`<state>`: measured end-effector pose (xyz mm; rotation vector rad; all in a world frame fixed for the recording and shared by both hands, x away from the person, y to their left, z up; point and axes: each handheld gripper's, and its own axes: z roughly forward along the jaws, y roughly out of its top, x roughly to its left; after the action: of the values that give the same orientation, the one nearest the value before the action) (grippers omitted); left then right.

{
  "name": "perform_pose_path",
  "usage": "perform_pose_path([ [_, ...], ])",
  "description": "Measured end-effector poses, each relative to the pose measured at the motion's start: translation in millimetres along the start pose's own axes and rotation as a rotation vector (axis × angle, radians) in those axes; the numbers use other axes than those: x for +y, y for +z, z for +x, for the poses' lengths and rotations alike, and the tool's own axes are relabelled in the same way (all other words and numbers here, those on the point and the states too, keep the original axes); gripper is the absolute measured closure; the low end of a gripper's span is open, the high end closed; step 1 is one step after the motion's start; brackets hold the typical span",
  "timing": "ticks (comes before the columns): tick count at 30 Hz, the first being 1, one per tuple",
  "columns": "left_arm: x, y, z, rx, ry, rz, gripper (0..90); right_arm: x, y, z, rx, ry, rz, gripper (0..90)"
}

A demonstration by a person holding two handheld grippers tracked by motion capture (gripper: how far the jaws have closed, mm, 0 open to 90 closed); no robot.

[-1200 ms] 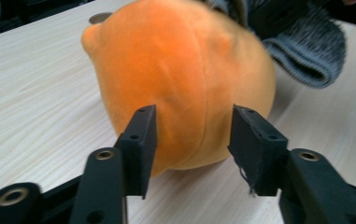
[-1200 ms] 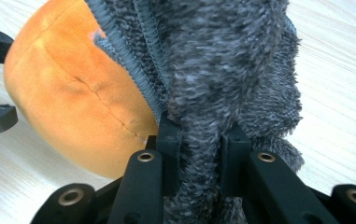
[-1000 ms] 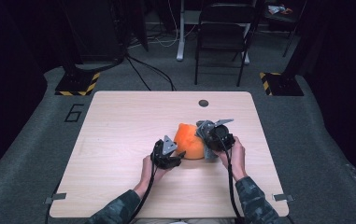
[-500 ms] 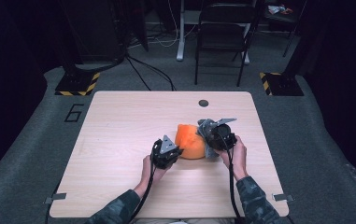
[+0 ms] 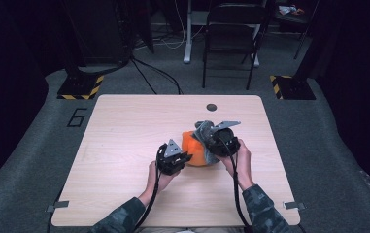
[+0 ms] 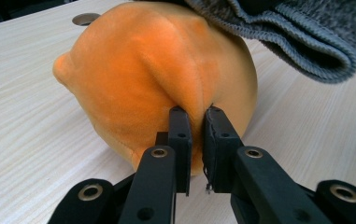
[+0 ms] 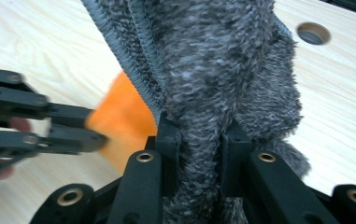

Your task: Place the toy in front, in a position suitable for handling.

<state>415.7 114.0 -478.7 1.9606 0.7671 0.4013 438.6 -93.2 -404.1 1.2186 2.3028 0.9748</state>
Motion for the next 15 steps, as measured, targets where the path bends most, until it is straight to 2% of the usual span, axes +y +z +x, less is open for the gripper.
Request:
perform_pose_path([
  [3, -0.4, 0.6, -1.4, -0.003, 0.011, 0.004, 82.0, 1.9, 1.8, 8.3, 0.001, -0.024, 0.008, 73.5],
  [7, 0.0, 1.1, -1.5, -0.007, 0.032, 0.012, 81.7, 6.6, 8.0, 11.2, 0.003, -0.037, 0.02, 73.5],
  [15, -2.0, 2.2, 0.5, -0.003, 0.028, 0.011, 81.5, 3.3, 18.7, 11.1, 0.0, -0.037, 0.029, 73.6],
])
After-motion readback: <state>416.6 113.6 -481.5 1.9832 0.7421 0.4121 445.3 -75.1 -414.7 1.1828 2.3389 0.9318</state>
